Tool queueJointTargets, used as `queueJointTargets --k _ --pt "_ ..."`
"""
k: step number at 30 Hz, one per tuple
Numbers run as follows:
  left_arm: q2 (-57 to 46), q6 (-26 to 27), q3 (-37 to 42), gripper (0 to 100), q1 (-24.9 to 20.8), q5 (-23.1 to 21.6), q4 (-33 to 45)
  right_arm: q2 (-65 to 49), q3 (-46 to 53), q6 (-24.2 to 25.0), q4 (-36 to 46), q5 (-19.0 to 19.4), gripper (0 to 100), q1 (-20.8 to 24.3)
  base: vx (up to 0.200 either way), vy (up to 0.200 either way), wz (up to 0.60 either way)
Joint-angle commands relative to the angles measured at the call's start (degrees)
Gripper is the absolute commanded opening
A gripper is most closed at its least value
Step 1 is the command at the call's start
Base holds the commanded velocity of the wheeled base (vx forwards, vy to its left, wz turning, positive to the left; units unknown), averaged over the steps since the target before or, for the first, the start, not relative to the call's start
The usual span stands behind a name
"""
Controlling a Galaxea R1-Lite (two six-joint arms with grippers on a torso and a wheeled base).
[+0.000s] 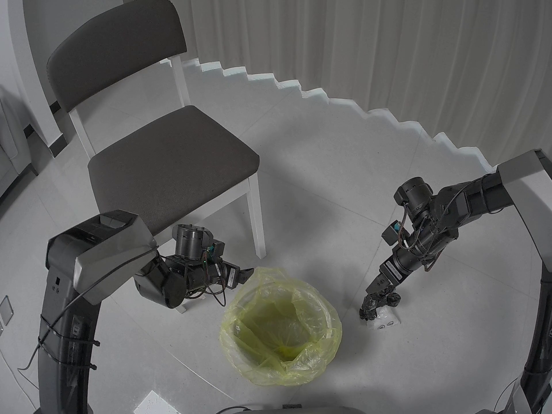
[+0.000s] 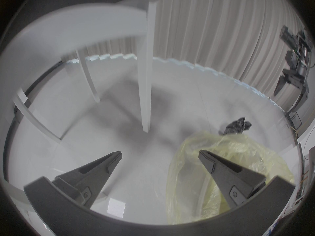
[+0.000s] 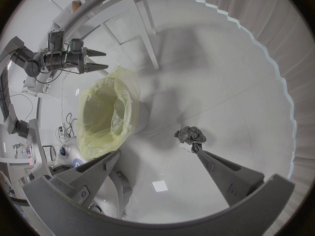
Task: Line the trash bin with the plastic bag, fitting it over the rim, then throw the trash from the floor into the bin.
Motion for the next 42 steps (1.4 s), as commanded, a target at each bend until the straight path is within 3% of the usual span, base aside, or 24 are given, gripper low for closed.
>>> queueJointTargets --k 1,6,14,20,28,32,35,42 --pt "-5.2 -0.7 5.7 100 0.0 0.2 -4.9 -2.2 1.1 0.1 0.0 0.1 100 0.2 0.000 0.000 0.00" --pt "-6.4 -1.4 14.2 100 -0.7 0.2 -18.4 -4.4 2.8 0.4 0.0 0.1 100 0.4 0.000 0.000 0.00" --pt "-7.9 -2.6 22.0 100 -0.7 -0.4 -28.4 -7.3 4.0 0.5 0.3 0.1 100 0.5 -0.150 0.000 0.00" --pt "-9.5 -5.5 22.4 100 -0.7 -0.2 -29.3 -7.8 4.5 0.5 0.3 0.1 100 0.9 -0.200 0.000 0.00" --pt "-9.9 -6.0 23.1 100 -0.9 0.3 -29.3 -7.5 3.9 0.8 0.0 2.8 100 4.1 0.000 0.000 0.00" --pt "-10.1 -6.0 23.4 100 -2.3 3.0 -29.3 -6.7 3.1 2.2 -0.3 3.0 100 7.3 0.000 0.000 0.00" --pt "-9.9 -5.6 23.4 100 -3.7 7.7 -29.8 -5.2 2.6 2.6 -1.4 3.4 100 9.9 0.000 0.000 0.00" --pt "-11.2 -5.3 23.3 100 -4.4 8.4 -32.3 -2.3 2.9 1.8 -5.3 5.0 100 13.7 0.000 0.000 0.00"
